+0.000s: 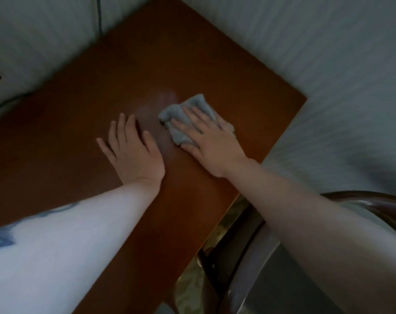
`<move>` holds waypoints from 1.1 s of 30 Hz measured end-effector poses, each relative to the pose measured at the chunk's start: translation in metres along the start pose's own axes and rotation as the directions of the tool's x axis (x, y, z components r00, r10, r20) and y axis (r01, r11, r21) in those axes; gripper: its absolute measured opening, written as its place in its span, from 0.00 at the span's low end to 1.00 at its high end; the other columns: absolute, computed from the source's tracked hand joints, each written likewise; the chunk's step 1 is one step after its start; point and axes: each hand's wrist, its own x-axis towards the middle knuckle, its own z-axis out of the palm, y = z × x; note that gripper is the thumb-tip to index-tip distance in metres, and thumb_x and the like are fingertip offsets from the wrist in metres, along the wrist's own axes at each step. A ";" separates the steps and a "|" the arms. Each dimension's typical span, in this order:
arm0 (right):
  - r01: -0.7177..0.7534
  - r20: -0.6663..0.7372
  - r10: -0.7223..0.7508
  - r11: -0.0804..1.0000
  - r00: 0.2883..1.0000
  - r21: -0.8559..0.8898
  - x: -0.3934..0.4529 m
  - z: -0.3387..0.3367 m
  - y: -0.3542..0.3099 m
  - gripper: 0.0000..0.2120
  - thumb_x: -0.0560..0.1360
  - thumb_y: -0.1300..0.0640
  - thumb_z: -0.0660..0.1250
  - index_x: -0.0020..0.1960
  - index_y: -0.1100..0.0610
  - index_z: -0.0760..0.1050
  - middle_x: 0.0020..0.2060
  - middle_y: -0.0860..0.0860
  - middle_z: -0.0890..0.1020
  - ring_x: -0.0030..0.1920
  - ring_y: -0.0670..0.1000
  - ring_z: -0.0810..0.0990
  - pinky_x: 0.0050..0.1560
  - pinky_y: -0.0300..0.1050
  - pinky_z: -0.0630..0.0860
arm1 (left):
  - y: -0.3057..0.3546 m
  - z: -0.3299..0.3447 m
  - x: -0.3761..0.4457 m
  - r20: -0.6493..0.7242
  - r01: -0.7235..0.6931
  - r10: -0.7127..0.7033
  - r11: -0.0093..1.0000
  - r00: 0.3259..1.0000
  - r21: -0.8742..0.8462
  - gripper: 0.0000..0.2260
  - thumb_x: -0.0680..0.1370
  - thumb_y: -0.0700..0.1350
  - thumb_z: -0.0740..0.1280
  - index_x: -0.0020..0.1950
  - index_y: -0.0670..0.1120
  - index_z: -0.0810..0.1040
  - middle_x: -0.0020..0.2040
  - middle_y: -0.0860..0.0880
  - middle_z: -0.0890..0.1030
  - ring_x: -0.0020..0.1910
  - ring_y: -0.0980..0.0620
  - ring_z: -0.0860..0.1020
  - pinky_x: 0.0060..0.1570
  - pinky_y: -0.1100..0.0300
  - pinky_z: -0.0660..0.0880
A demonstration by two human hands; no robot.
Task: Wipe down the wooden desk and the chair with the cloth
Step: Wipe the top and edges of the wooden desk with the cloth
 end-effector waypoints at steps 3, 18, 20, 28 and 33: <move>-0.543 -0.083 0.549 0.836 0.832 0.085 -0.020 -0.002 0.049 0.27 0.83 0.42 0.46 0.79 0.44 0.45 0.79 0.49 0.49 0.78 0.49 0.43 0.76 0.57 0.44 | 0.002 -0.007 -0.006 -0.007 -0.083 0.084 0.996 0.996 0.006 0.21 0.81 0.46 0.56 0.75 0.48 0.65 0.77 0.49 0.62 0.77 0.49 0.55 0.76 0.47 0.41; -0.599 -0.171 0.610 0.793 0.774 0.112 -0.044 0.007 0.056 0.27 0.83 0.43 0.48 0.79 0.45 0.47 0.79 0.52 0.50 0.79 0.52 0.44 0.77 0.58 0.43 | 0.075 0.036 -0.030 0.132 -0.056 0.036 0.987 0.991 0.153 0.25 0.82 0.50 0.51 0.79 0.49 0.53 0.80 0.49 0.52 0.78 0.46 0.47 0.75 0.44 0.41; -0.384 -0.150 0.395 0.918 0.907 0.098 -0.040 0.009 0.031 0.26 0.82 0.44 0.49 0.79 0.44 0.52 0.79 0.52 0.52 0.78 0.52 0.46 0.76 0.58 0.45 | 0.078 0.037 -0.031 0.117 -0.044 0.026 0.987 0.993 0.157 0.25 0.81 0.50 0.52 0.78 0.48 0.55 0.79 0.48 0.54 0.78 0.45 0.49 0.75 0.42 0.43; -0.582 -0.151 0.597 0.802 0.788 0.134 -0.016 -0.014 0.120 0.27 0.83 0.42 0.47 0.80 0.44 0.46 0.79 0.50 0.50 0.78 0.50 0.44 0.76 0.56 0.43 | 0.078 0.039 -0.031 0.120 -0.040 0.016 0.978 0.993 0.203 0.25 0.81 0.50 0.51 0.78 0.48 0.56 0.79 0.47 0.55 0.78 0.45 0.50 0.75 0.42 0.43; -0.361 -0.100 0.371 0.927 0.923 0.107 -0.009 -0.011 0.061 0.27 0.83 0.45 0.50 0.79 0.45 0.46 0.79 0.51 0.47 0.78 0.51 0.42 0.74 0.52 0.38 | 0.078 0.041 -0.032 0.078 -0.035 0.019 0.980 0.997 0.198 0.25 0.79 0.50 0.50 0.77 0.46 0.60 0.78 0.45 0.59 0.77 0.43 0.54 0.74 0.40 0.46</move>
